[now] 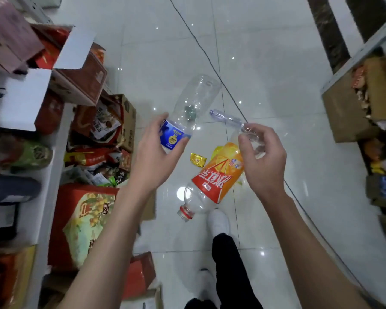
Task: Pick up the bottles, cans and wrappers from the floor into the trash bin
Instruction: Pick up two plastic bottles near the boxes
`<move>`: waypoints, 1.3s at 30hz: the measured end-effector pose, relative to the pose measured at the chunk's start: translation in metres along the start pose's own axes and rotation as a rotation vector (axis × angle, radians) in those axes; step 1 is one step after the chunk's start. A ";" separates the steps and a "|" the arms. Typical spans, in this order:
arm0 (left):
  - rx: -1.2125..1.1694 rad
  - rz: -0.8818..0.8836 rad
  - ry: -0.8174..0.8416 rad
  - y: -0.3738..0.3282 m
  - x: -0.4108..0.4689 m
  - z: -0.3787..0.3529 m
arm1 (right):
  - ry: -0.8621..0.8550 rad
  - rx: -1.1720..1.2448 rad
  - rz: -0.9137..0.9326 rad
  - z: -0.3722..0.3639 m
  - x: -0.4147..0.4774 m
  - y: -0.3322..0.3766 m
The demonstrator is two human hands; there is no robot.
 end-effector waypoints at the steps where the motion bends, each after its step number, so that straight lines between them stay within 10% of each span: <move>1: -0.001 0.001 0.024 0.001 -0.015 -0.007 | -0.009 -0.002 -0.023 0.010 -0.017 -0.005; 39: 0.108 -0.097 0.936 -0.056 -0.543 -0.576 | -0.690 -0.183 -0.729 0.600 -0.486 -0.375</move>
Point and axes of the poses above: each hand's wrist, its own x-axis towards the middle knuckle, its own z-axis out of the back of the hand, y = z × x, the point moved 3 cm from there along x, towards the middle knuckle, and after that the axes turned 8 degrees about -x, right-handed, at the moved point
